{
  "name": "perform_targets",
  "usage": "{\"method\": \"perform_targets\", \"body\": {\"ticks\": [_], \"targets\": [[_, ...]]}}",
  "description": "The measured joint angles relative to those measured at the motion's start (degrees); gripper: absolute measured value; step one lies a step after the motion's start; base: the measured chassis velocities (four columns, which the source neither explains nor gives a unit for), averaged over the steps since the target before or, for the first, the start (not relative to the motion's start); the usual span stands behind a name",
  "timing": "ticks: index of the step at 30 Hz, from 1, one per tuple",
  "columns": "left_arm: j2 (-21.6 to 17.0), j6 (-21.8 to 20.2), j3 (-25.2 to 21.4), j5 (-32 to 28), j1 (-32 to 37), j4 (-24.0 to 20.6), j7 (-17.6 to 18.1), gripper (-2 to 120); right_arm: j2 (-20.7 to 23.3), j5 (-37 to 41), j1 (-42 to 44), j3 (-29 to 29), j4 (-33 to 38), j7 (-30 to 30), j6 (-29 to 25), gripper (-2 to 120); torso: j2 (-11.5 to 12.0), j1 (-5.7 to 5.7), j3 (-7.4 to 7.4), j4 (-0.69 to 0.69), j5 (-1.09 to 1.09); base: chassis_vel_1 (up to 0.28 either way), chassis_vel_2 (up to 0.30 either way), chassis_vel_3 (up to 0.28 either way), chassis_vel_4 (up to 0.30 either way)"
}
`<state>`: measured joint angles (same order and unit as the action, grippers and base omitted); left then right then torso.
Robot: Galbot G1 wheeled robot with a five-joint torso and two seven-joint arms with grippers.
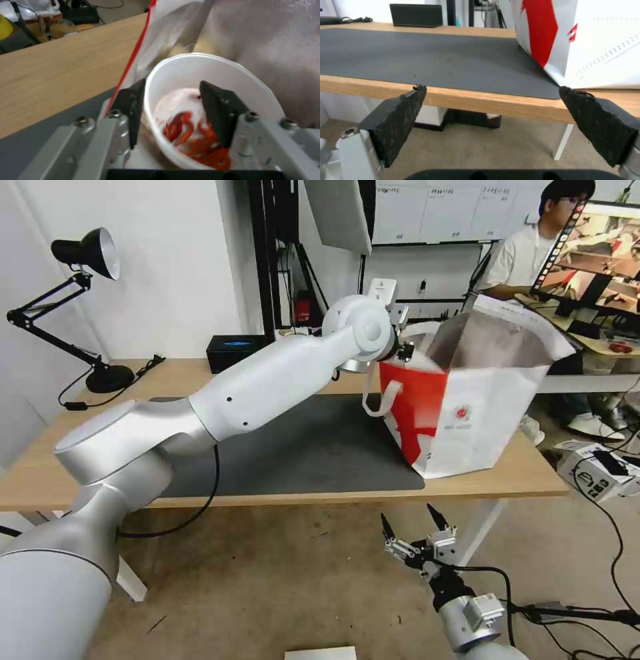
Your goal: Pick up the trash from the table and place it into the takeout bag.
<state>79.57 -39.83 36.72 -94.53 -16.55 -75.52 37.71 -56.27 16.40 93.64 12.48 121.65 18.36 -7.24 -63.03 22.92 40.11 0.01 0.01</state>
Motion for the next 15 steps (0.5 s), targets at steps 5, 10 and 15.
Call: {"method": "perform_targets", "body": {"ticks": [5, 10, 15], "targets": [[-1.0, 0.1, -0.7, -0.4, -0.1, -0.9, 0.0, 69, 0.0, 0.0, 0.0, 0.0, 0.0, 0.0, 0.0, 100, 0.0, 0.0, 0.0, 0.0, -0.01, 0.0, 0.0, 0.0, 0.0], [-2.7, 0.6, -2.0, -1.2, -0.2, -3.2, 0.5, 91, 0.0, 0.0, 0.0, 0.0, 0.0, 0.0, 0.0, 100, 0.0, 0.0, 0.0, -0.01, -0.01, 0.0, 0.0, 0.0, 0.0], [-5.1, 1.7, -3.4, -2.2, -0.2, -5.9, 0.5, 99, 0.0, 0.0, 0.0, 0.0, 0.0, 0.0, 0.0, 100, 0.0, 0.0, 0.0, 0.0, -0.01, 0.0, 0.0, 0.0, 0.0]]}}
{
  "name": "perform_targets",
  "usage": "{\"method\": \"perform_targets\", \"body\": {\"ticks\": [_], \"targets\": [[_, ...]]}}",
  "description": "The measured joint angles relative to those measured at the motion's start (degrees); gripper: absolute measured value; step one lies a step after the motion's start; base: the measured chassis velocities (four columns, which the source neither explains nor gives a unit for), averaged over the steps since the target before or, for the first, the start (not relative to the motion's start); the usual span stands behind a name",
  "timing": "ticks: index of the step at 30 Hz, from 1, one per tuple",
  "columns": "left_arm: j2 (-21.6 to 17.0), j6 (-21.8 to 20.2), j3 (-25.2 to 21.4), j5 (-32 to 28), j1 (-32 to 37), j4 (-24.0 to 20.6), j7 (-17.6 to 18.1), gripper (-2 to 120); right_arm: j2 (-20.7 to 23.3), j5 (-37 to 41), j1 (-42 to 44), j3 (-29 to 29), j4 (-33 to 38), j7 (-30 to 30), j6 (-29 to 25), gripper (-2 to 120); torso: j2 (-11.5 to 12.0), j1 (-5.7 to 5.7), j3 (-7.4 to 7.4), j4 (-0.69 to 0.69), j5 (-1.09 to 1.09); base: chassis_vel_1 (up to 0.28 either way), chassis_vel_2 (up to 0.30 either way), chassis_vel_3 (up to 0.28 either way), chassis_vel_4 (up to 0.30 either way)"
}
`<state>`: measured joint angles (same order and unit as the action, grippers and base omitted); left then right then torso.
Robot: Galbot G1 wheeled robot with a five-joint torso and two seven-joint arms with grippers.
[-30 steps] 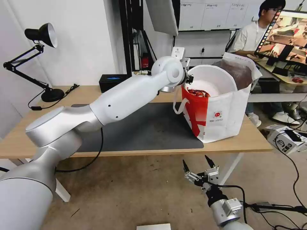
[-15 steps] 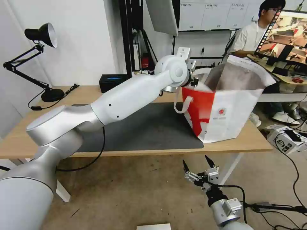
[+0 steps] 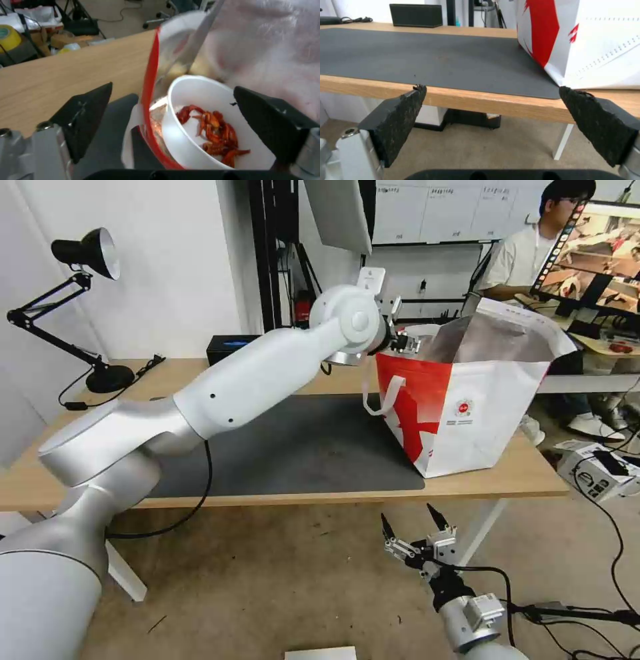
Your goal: Pick up the trash from the table and place it into the takeout bag.
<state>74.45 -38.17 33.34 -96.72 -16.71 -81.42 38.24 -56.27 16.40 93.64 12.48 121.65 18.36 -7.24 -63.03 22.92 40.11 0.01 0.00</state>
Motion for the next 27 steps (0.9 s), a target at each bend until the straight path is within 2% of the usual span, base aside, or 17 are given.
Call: {"method": "perform_targets", "body": {"ticks": [2, 7, 10, 11, 14, 15, 17, 18, 20, 22, 25, 26, 27], "targets": [[-2.8, 0.1, -1.3, -0.5, 0.7, -2.5, 0.0, 100, 0.0, 0.0, 0.0, 0.0, 0.0, 0.0, 0.0, 100, 0.0, 0.0, 0.0, -0.01, 0.0, 0.0, 0.0, 0.0, 0.0], [-6.5, 0.2, -3.0, -0.6, 2.5, -5.5, 0.0, 100, 0.0, 0.0, 0.0, 0.0, 0.0, 0.0, 0.0, 100, 0.0, 0.0, 0.0, -0.02, -0.02, 0.0, 0.0, 0.0, 0.0], [-10.5, 2.6, -3.4, -0.2, 4.4, -9.0, -0.2, 100, 0.0, 0.0, 0.0, 0.0, 0.0, 0.0, 0.0, 100, 0.0, 0.0, 0.0, 0.0, -0.02, 0.0, 0.0, 0.0, 0.0], [-10.5, 2.6, -3.4, -0.2, 4.4, -9.0, -0.2, 100, 0.0, 0.0, 0.0, 0.0, 0.0, 0.0, 0.0, 100, 0.0, 0.0, 0.0, 0.0, -0.02, 0.0, 0.0, 0.0, 0.0], [-15.7, 4.2, -4.2, 0.8, 7.3, -13.2, -0.6, 100, 0.0, 0.0, 0.0, 0.0, 0.0, 0.0, 0.0, 100, 0.0, 0.0, 0.0, -0.01, -0.02, 0.0, 0.0, 0.0, 0.0], [-15.7, 4.2, -4.2, 0.8, 7.3, -13.2, -0.6, 100, 0.0, 0.0, 0.0, 0.0, 0.0, 0.0, 0.0, 100, 0.0, 0.0, 0.0, -0.01, -0.02, 0.0, 0.0, 0.0, 0.0], [-19.5, 5.9, -5.4, 3.5, 9.9, -15.7, -3.1, 100, 0.0, 0.0, 0.0, 0.0, 0.0, 0.0, 0.0, 100, 0.0, 0.0, 0.0, -0.01, -0.02, 0.0, 0.0, 0.0, 0.0], [-19.5, 5.9, -5.4, 3.5, 9.9, -15.7, -3.1, 100, 0.0, 0.0, 0.0, 0.0, 0.0, 0.0, 0.0, 100, 0.0, 0.0, 0.0, -0.01, -0.02, 0.0, 0.0, 0.0, 0.0], [-23.2, 9.7, -6.5, 6.5, 13.4, -17.3, -6.9, 100, 0.0, 0.0, 0.0, 0.0, 0.0, 0.0, 0.0, 100, 0.0, 0.0, 0.0, -0.02, -0.03, 0.0, 0.0, 0.0, 0.0], [-24.6, 10.5, -7.5, 7.2, 15.1, -18.0, -7.7, 100, 0.0, 0.0, 0.0, 0.0, 0.0, 0.0, 0.0, 100, 0.0, 0.0, 0.0, -0.01, -0.02, 0.0, 0.0, 0.0, 0.0], [-29.6, 14.6, -12.0, 9.9, 22.5, -21.1, -11.4, 100, 0.0, 0.0, 0.0, 0.0, 0.0, 0.0, 0.0, 100, 0.0, 0.0, -0.01, 0.0, -0.02, 0.0, 0.0, 0.0, 0.0], [-29.6, 14.6, -12.0, 9.9, 22.5, -21.1, -11.4, 100, 0.0, 0.0, 0.0, 0.0, 0.0, 0.0, 0.0, 100, 0.0, 0.0, -0.01, 0.0, -0.02, 0.0, 0.0, 0.0, 0.0], [-31.5, 16.7, -13.8, 11.0, 25.3, -22.4, -12.6, 100, 0.0, 0.0, 0.0, 0.0, 0.0, 0.0, 0.0, 100, 0.0, -0.01, 0.0, -0.01, -0.02, 0.0, 0.0, 0.0, 0.0]]}}
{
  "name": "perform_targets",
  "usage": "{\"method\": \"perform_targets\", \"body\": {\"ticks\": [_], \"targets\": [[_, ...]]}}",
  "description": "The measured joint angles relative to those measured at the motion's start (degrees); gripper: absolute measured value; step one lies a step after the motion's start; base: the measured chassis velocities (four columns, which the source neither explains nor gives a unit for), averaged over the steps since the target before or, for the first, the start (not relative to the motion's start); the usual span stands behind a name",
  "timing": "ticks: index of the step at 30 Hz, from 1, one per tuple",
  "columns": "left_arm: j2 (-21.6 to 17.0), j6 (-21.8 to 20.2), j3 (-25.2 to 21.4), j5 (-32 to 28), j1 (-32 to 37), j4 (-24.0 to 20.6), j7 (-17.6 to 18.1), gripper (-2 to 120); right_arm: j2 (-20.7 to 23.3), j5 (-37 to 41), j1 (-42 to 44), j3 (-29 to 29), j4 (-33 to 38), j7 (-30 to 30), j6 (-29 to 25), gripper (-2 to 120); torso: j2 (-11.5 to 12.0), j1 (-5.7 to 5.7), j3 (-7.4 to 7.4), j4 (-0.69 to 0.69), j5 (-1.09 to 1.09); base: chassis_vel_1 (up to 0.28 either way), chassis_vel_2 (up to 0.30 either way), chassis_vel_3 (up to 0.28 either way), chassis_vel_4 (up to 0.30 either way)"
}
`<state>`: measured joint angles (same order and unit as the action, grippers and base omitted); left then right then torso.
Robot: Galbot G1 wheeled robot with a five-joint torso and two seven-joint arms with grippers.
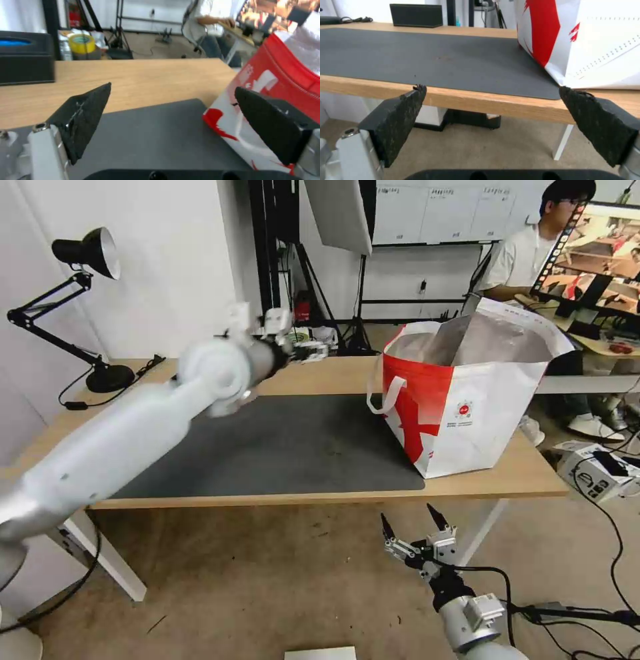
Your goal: Pick up the trash from the table and place it into the takeout bag.
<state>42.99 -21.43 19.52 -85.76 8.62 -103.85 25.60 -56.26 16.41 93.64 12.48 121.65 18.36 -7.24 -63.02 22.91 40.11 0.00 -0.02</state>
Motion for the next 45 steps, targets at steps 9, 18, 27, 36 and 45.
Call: {"method": "perform_targets", "body": {"ticks": [9, 18, 27, 36, 45], "targets": [[-7.3, 12.7, -19.4, 11.1, 26.2, -6.5, -8.9, 100, 0.0, 0.0, 0.0, 0.0, 0.0, 0.0, 0.0, 100, 0.0, 0.0, -0.01, 0.0, -0.01, 0.0, 0.0, 0.0, 0.0], [-8.3, 23.9, -33.3, 24.8, 47.7, -8.7, -9.7, 100, 0.0, 0.0, 0.0, 0.0, 0.0, 0.0, 0.0, 100, 0.0, 0.0, -0.01, 0.01, 0.04, 0.0, 0.0, 0.0, 0.0], [-2.7, 24.2, -51.0, 32.8, 68.8, -11.6, -8.2, 100, 0.0, 0.0, 0.0, 0.0, 0.0, 0.0, 0.0, 100, 0.0, 0.0, -0.01, -0.01, 0.04, 0.0, 0.0, 0.0, 0.0], [6.1, 26.2, -56.9, 40.2, 80.9, -11.8, -11.6, 100, 0.0, 0.0, 0.0, 0.0, 0.0, 0.0, 0.0, 100, 0.0, 0.0, -0.01, 0.0, 0.02, 0.0, 0.0, 0.0, 0.0], [10.4, 27.6, -60.9, 43.1, 88.6, -12.2, -16.1, 100, 0.0, 0.0, 0.0, 0.0, 0.0, 0.0, 0.0, 100, 0.0, 0.0, 0.0, 0.01, 0.03, 0.0, 0.0, 0.0, 0.0]]}}
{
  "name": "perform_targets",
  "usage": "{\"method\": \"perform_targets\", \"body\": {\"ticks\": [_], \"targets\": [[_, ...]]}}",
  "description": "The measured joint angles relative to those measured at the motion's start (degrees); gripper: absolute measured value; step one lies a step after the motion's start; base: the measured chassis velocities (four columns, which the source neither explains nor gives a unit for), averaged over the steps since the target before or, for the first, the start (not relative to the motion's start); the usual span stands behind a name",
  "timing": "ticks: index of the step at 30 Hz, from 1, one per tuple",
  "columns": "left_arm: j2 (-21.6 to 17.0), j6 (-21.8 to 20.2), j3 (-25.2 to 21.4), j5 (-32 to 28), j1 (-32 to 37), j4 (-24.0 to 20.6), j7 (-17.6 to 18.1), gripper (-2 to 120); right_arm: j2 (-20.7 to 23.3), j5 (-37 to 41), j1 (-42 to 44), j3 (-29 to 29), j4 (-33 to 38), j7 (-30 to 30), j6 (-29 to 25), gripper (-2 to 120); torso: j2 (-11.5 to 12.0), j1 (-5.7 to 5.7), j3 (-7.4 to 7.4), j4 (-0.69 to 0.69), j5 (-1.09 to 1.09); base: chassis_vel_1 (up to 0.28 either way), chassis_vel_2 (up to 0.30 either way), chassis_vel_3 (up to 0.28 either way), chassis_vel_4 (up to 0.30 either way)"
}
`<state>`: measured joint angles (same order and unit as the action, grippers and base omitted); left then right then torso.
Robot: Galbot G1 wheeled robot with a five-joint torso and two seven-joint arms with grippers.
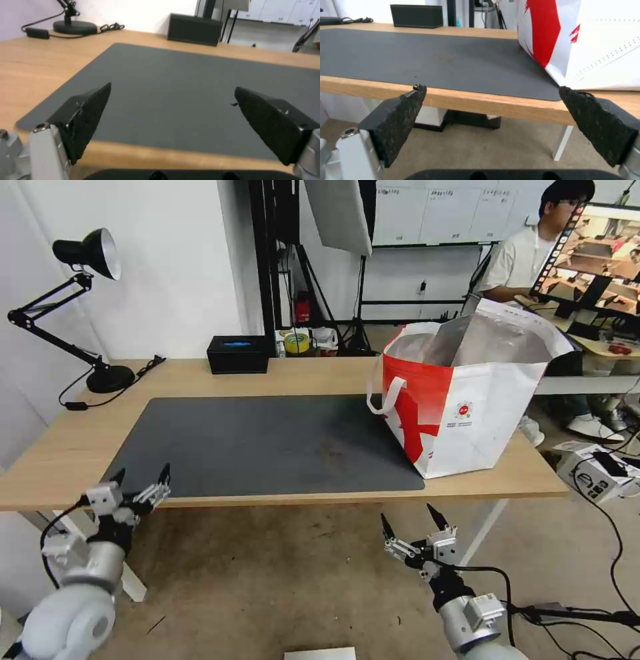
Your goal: Pick up the trash from the table and place it into the takeout bag.
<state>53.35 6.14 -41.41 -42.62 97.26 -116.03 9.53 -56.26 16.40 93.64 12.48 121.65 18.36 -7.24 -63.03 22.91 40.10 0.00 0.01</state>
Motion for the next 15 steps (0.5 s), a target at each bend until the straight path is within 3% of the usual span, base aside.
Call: {"method": "perform_targets", "body": {"ticks": [15], "targets": [[4.4, 1.5, -0.7, 1.9, 4.7, 0.4, -3.1, 100, 0.0, 0.0, 0.0, 0.0, 0.0, 0.0, 0.0, 100, 0.0, 0.0, 0.0, 0.0, -0.01, 0.0, 0.0, 0.0, 0.0]]}}
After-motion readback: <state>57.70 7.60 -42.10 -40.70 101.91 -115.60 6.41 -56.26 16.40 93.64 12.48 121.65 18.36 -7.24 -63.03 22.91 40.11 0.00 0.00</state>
